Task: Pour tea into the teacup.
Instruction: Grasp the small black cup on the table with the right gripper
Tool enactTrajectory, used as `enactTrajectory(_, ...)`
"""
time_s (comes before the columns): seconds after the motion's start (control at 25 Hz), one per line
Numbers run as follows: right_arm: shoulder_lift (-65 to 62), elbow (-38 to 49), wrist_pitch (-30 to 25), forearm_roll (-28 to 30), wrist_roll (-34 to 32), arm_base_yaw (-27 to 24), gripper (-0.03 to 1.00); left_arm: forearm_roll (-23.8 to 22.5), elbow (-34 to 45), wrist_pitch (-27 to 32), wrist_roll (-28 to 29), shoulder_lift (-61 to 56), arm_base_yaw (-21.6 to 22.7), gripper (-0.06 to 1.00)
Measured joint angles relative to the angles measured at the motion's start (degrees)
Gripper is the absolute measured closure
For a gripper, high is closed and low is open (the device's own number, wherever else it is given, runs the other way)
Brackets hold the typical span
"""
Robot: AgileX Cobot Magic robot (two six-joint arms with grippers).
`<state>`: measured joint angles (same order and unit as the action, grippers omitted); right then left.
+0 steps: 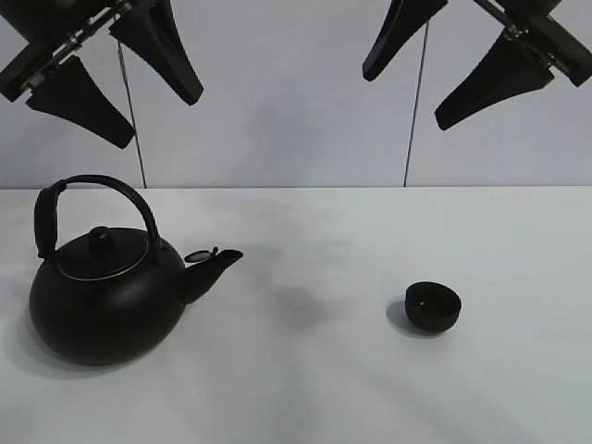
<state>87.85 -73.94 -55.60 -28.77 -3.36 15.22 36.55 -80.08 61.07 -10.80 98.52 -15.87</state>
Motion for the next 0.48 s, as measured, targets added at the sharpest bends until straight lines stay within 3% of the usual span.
enactTrajectory(0.32, 0.0, 0.0, 0.3, 0.0, 0.1, 0.0, 0.50, 0.0, 0.0, 0.0, 0.0, 0.0, 0.0, 0.41)
enactTrajectory(0.48, 0.0, 0.0, 0.7, 1.4, 3.4, 0.0, 0.50, 0.0, 0.0, 0.0, 0.0, 0.0, 0.0, 0.41)
